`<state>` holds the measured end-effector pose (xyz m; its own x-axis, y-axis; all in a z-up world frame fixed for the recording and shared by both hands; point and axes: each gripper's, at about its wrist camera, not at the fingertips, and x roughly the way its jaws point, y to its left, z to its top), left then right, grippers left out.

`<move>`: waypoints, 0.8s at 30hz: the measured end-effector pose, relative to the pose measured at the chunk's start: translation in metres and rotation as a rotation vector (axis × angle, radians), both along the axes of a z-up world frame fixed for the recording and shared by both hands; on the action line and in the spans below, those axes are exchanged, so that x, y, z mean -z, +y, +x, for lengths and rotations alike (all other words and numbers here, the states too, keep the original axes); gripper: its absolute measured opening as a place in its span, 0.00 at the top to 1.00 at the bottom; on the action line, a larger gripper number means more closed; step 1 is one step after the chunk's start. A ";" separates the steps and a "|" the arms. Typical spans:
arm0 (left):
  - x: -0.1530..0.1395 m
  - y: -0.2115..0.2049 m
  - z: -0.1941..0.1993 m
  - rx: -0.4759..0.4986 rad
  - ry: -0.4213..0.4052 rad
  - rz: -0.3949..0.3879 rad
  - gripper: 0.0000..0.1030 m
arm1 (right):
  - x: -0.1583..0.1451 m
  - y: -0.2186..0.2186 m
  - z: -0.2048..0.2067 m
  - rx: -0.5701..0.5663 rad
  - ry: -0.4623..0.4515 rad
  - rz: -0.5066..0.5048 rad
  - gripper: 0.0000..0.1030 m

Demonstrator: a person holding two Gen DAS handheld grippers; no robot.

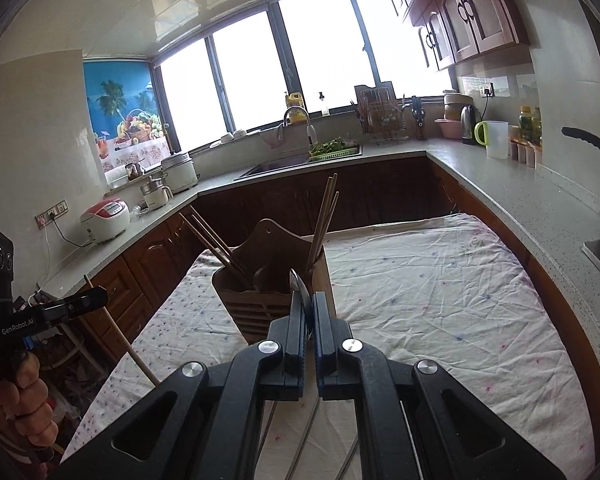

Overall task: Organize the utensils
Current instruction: 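Carry both chopsticks up and lower them into the wooden holder with both tools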

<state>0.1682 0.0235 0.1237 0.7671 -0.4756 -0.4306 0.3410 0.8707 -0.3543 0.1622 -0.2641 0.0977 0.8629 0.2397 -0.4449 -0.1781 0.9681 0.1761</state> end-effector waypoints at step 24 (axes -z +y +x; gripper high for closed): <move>-0.072 0.013 0.122 -0.201 -0.222 -0.026 0.96 | -0.037 0.065 0.136 0.108 -0.332 -0.188 0.97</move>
